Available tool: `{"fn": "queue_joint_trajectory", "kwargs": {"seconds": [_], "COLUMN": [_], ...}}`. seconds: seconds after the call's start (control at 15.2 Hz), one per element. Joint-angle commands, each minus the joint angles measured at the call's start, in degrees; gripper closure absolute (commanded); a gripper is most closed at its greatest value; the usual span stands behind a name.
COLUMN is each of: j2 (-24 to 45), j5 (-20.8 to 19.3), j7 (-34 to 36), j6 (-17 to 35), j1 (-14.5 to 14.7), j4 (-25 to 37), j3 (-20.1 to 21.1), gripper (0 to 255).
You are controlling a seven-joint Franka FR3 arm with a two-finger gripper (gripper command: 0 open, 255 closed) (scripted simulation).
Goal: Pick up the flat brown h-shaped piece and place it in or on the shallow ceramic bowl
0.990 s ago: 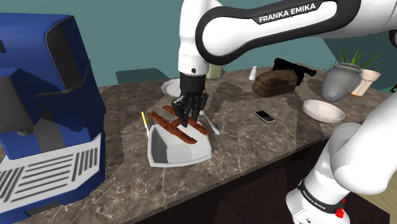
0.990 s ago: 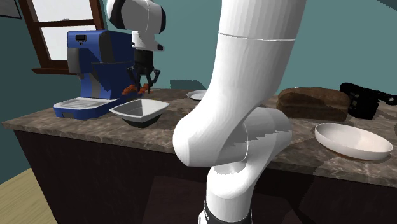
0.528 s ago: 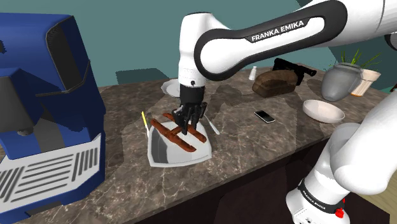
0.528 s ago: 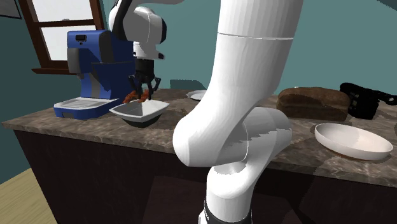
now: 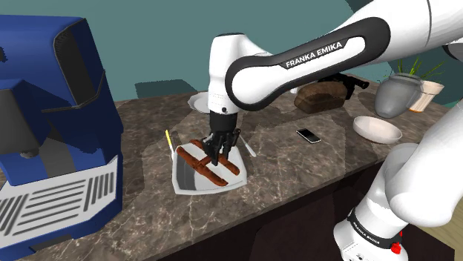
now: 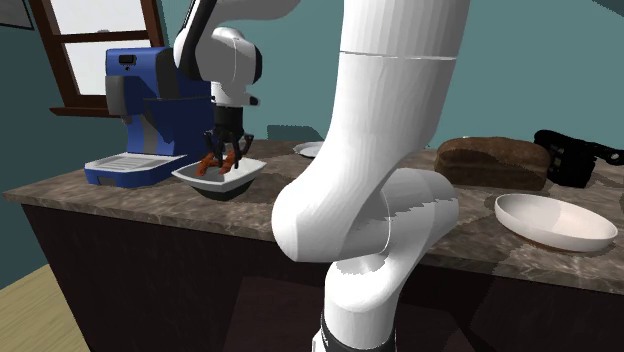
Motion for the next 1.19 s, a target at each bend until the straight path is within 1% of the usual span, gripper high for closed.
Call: {"fn": "queue_joint_trajectory", "kwargs": {"seconds": [0.0,0.26,0.33,0.66,0.92,1.12], "j2": [-0.03,-0.03,-0.03,-0.03,-2.27,-2.27], "j5": [0.03,0.03,0.03,0.03,0.0,0.0], "j7": [-0.02,-0.02,-0.02,-0.02,-0.21,-0.21], "j6": [0.15,0.15,0.15,0.15,-7.24,-7.24], "j1": [0.01,0.01,0.01,0.01,-0.46,-0.46], "j4": [-0.15,-0.15,-0.15,-0.15,4.98,4.98], "j3": [0.01,0.01,0.01,0.01,-0.89,-0.9], "gripper": [255,255,0,0,0,0]}}
